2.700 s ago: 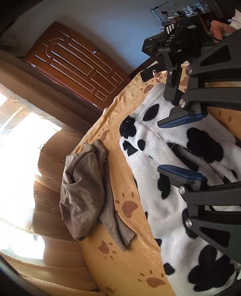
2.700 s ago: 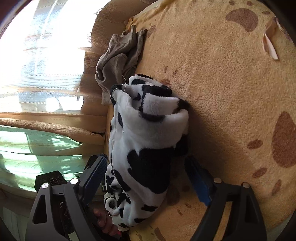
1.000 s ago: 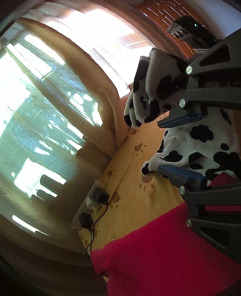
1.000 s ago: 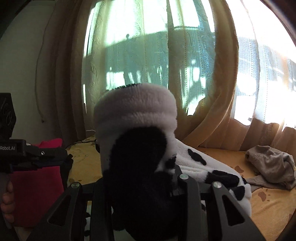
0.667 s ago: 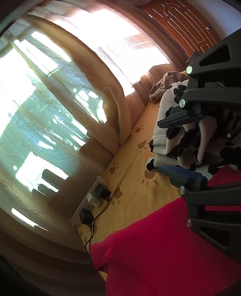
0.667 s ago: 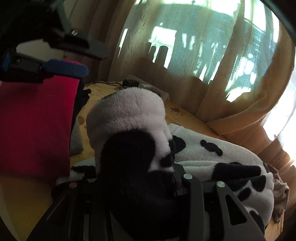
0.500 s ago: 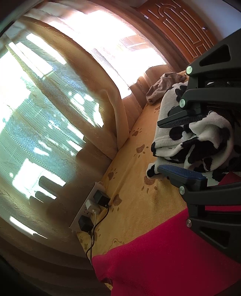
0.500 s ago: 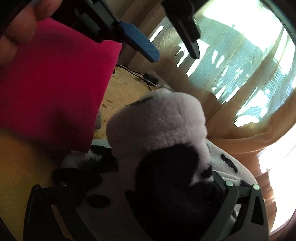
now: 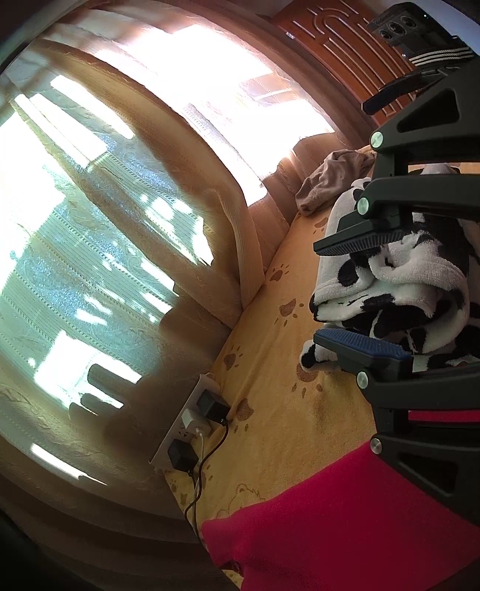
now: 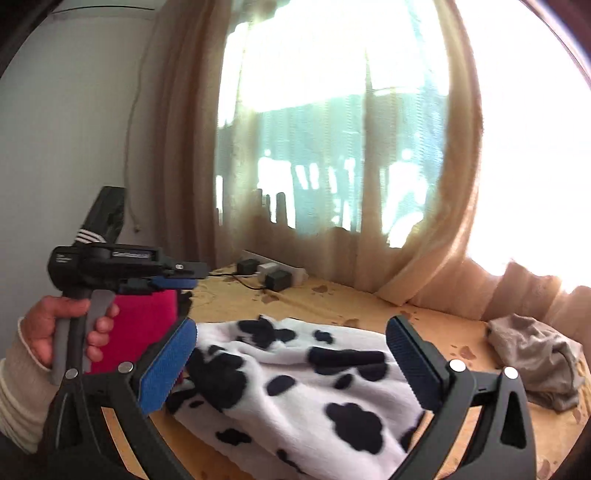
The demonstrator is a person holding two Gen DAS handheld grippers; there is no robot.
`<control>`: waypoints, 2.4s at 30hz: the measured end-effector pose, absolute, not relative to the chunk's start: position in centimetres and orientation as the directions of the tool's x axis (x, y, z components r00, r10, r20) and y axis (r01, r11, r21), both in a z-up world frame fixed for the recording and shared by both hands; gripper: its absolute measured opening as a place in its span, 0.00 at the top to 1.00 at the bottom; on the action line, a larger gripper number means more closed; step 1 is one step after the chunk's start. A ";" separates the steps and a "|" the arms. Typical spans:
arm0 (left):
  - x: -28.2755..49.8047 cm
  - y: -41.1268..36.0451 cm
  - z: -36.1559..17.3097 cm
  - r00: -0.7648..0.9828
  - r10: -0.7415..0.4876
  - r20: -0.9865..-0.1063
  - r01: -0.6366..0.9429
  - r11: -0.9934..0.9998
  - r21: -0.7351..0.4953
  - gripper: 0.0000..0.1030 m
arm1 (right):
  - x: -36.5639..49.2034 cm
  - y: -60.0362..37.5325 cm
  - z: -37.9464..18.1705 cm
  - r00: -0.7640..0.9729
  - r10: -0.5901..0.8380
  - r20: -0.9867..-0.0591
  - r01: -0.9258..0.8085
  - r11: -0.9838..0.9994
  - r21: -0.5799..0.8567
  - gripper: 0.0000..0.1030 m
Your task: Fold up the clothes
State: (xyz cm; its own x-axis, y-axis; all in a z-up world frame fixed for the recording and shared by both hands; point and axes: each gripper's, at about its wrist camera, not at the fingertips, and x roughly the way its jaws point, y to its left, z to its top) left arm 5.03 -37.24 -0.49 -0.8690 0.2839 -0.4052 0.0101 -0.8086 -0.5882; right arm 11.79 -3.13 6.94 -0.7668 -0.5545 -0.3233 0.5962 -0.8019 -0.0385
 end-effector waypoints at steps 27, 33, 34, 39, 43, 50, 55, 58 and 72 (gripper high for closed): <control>4.4 -29.4 -6.5 -0.691 0.316 -0.650 -0.028 -0.910 -0.413 0.58 | -7.1 -22.6 -2.4 -0.468 -0.284 -0.837 0.838 -0.442 -0.319 0.00; 4.8 -29.7 -6.2 -0.666 0.349 -0.659 -0.041 -0.900 -0.434 0.58 | -9.6 -23.5 -3.1 -0.528 -0.200 -0.825 0.784 -0.488 -0.384 0.00; 4.9 -30.0 -5.9 -0.665 0.360 -0.654 -0.044 -0.894 -0.447 0.58 | -9.5 -22.8 -2.4 -0.536 -0.228 -0.813 0.778 -0.506 -0.371 0.00; 4.7 -32.0 -2.3 -0.723 0.357 -0.591 -0.048 -0.880 -0.473 0.58 | -6.8 -15.1 4.7 -0.613 -0.471 -0.634 0.715 -0.672 -0.193 0.00; 1.9 -32.4 1.7 -0.771 0.328 -0.546 -0.084 -0.902 -0.423 0.58 | -3.5 -5.9 8.1 -0.580 -0.625 -0.522 0.726 -0.687 0.015 0.00; -5.9 -27.7 1.3 -0.648 0.417 -0.638 -0.192 -0.899 -0.393 0.58 | 4.8 -2.0 4.5 -0.570 -0.622 -0.536 0.749 -0.662 -0.029 0.00; -10.5 -25.8 -5.1 -0.522 0.358 -0.774 -0.124 -0.930 -0.347 0.58 | 4.8 -2.8 -1.1 -0.397 -0.627 -0.671 0.768 -0.627 0.132 0.00; -10.1 -27.3 -6.2 -0.517 0.408 -0.753 -0.118 -0.905 -0.410 0.57 | 6.5 -2.7 -4.2 -0.378 -0.599 -0.706 0.768 -0.629 0.123 0.00; -6.8 -31.0 -3.8 -0.633 0.157 -0.758 0.031 -0.973 -0.227 0.57 | 6.1 2.6 2.5 -0.484 -0.708 -0.514 0.732 -0.650 0.204 0.00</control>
